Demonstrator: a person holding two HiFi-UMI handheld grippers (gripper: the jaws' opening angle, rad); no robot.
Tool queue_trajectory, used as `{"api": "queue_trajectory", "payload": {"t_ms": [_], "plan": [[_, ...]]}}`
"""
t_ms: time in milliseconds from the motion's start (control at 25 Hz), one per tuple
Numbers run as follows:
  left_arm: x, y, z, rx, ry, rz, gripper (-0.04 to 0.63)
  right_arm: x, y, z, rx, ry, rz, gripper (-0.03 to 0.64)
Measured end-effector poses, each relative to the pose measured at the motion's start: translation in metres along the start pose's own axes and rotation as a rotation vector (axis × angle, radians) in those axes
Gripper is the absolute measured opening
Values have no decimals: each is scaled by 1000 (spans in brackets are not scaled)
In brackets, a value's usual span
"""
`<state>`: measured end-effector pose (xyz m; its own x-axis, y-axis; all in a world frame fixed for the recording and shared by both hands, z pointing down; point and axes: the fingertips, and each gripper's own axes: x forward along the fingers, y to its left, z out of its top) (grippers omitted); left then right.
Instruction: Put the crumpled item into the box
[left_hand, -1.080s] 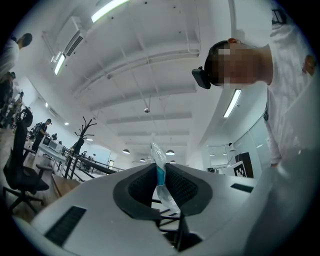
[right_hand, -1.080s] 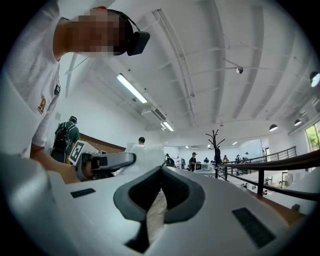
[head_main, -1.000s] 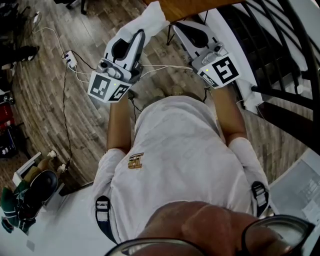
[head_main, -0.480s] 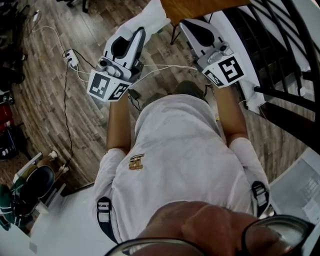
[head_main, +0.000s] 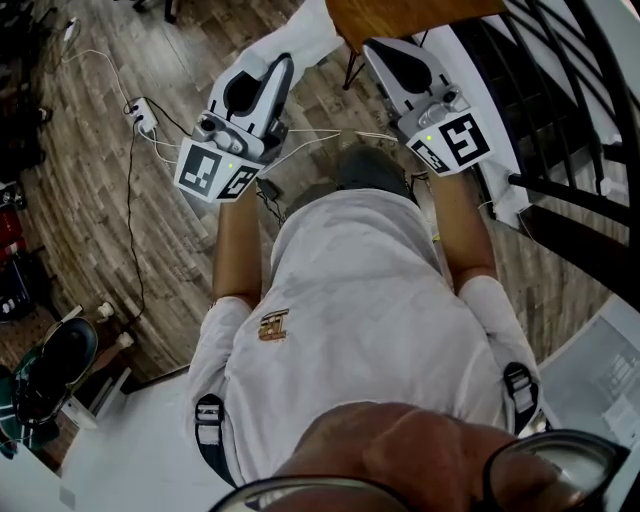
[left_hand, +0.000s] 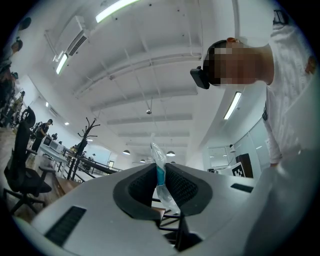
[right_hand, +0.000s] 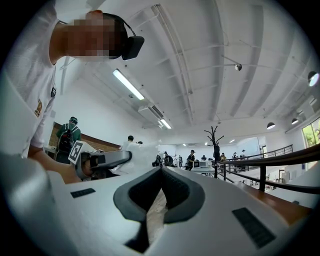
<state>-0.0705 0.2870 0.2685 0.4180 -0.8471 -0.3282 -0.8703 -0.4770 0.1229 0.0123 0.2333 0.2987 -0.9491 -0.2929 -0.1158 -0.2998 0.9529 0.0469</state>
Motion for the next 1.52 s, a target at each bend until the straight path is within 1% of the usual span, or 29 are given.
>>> {"api": "queue_trajectory", "payload": {"t_ms": [280,560,800,880,1040,1120,1240,1400,1480,1520], "plan": [[14,17,-6,7,8,3,67,13,-17,-7,2,-4,5,32],[43,39,-14,9,14,1,67,27,-55,-11,-8,-12,-4,32],[70,55,-27,16,18,-3,67,37,-86,-20,-39,-1,-5,32],[79,70,-30,17,22,-3,67,49,-99,-23,-44,0,-5,32],[108,126,-34,9,29,7,67,97,-137,-32,-41,13,-1,32],[124,145,-38,6,36,9,67,113,-156,-36,-49,23,0,32],[145,156,-46,5,44,7,67,119,-179,-37,-62,27,0,32],[169,143,-56,20,49,-5,67,104,-205,-32,-69,-6,-8,32],[181,164,-55,17,56,-6,67,124,-221,-29,-61,-23,-14,32],[188,180,-54,13,62,-5,67,138,-232,-32,-59,-10,-13,32]]}}
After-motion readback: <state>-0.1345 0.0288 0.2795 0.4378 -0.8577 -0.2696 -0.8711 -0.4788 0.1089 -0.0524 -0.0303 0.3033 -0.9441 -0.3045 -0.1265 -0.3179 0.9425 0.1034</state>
